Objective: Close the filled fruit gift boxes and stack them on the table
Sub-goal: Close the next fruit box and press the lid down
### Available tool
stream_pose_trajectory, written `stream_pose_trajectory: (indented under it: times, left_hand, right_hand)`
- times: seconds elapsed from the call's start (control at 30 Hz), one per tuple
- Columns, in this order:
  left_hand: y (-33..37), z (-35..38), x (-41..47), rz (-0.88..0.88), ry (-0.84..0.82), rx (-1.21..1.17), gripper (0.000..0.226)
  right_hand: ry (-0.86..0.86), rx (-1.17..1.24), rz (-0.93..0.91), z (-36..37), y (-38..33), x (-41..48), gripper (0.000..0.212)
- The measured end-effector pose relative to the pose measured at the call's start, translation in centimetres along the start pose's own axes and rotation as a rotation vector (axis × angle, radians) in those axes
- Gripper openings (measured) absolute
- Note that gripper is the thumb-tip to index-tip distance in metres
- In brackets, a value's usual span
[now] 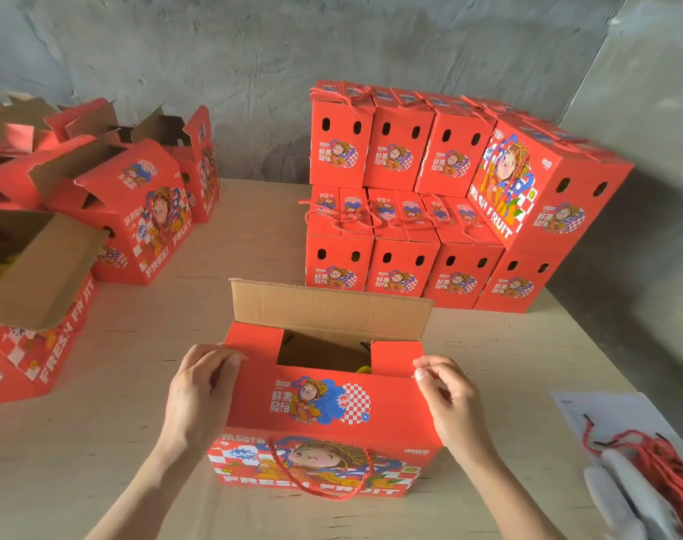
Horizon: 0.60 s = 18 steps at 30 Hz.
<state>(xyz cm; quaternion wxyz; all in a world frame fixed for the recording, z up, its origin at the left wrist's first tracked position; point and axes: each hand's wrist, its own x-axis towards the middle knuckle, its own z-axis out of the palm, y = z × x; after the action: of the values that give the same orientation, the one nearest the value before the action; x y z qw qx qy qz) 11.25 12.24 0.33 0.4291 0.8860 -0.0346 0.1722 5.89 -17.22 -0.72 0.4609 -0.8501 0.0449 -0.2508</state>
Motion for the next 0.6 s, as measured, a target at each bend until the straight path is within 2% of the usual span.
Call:
stream_pose_trajectory:
  times: [0.1, 0.2, 0.23, 0.3, 0.37, 0.43, 0.47, 0.53, 0.6]
  left_hand:
    - [-0.1, -0.3, 0.8, -0.052, -0.059, 0.002, 0.014]
    - [0.2, -0.7, 2.6, -0.148, -0.19, 0.005, 0.017]
    - [0.2, -0.7, 3.0, -0.224, -0.235, -0.048, 0.017]
    - [0.4, -0.8, 3.2, -0.445, -0.314, -0.313, 0.007]
    - [0.3, -0.8, 3.0, -0.586, -0.385, -0.558, 0.031]
    - [-0.1, -0.8, 3.1, -0.624, -0.415, -0.624, 0.053]
    - [-0.1, -0.8, 3.2, -0.632, -0.424, -0.626, 0.055]
    - [0.1, -0.8, 3.4, -0.622, -0.453, -0.589, 0.037]
    - [0.1, -0.9, 3.4, -0.607, -0.458, -0.545, 0.034]
  right_hand:
    - [-0.033, 0.027, 0.055, -0.2, -0.1, 0.2, 0.015]
    - [-0.076, 0.019, 0.085, -0.4, -0.2, 0.5, 0.016]
    - [-0.087, 0.01, 0.088, -0.5, -0.2, 0.6, 0.016]
    - [-0.097, -0.007, 0.086, -0.5, -0.3, 0.7, 0.013]
    - [-0.091, -0.04, 0.067, -0.3, -0.3, 0.7, 0.01]
    - [-0.082, -0.066, 0.072, 0.0, -0.5, 0.7, 0.014]
    - [-0.074, -0.066, 0.079, 0.1, -0.6, 0.7, 0.016]
    - [-0.05, -0.062, 0.088, 0.3, -0.7, 0.7, 0.02]
    - [-0.022, -0.04, 0.129, 0.6, -0.5, 0.5, 0.026]
